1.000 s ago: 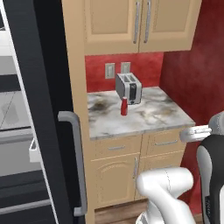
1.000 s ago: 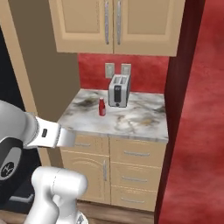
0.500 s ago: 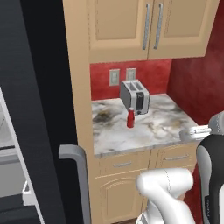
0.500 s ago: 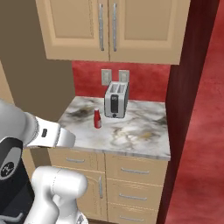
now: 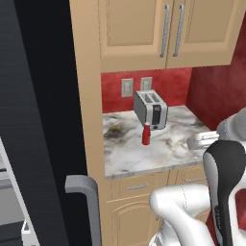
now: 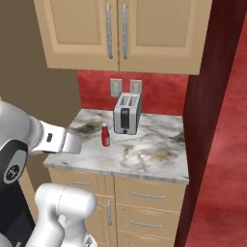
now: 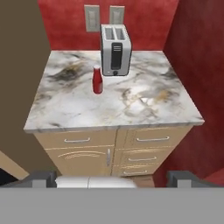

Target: Place the ketchup and ketchup from the counter to the top shelf of the fridge. If the existing items in the fridge are on the top shelf, move them to other shelves.

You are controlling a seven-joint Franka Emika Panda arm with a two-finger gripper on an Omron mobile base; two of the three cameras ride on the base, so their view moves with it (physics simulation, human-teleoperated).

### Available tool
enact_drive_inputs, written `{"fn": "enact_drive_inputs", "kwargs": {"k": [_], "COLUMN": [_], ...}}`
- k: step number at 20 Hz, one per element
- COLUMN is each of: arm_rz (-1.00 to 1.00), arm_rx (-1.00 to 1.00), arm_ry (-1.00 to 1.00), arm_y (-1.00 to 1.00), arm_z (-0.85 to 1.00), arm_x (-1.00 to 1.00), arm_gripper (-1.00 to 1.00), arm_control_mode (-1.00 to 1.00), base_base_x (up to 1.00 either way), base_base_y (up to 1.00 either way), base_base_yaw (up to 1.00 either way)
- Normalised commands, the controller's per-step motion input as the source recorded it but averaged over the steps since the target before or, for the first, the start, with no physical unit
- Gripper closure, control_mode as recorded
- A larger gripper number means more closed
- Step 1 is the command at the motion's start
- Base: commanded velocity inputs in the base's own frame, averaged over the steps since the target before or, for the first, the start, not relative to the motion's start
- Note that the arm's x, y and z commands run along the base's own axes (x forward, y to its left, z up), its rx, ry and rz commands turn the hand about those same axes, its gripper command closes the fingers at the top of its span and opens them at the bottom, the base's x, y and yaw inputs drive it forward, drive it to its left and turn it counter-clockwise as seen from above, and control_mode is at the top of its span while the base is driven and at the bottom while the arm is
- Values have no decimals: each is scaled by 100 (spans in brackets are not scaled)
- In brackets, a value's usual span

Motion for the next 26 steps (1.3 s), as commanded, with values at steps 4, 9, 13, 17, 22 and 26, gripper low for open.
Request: {"fn": "enact_drive_inputs", "kwargs": {"k": [4,9,13,17,22,26], "arm_rz": [0,1,0,0,1,1], "arm_rx": [0,0,0,0,0,0], "arm_ry": [0,0,0,0,1,1], "arm_y": [17,14,11,8,0,0], "arm_z": [0,-3,-7,-14,-22,-26], "arm_x": [35,42,51,69,78,72], "arm_gripper": [-100,-100,-100,-100,-100,-100], "arm_control_mode": [-100,-100,-100,-100,-100,-100], "base_base_x": [0,0,0,0,0,0], "base_base_y": [0,0,0,0,0,0], "base_base_yaw": [0,0,0,0,0,0]}}
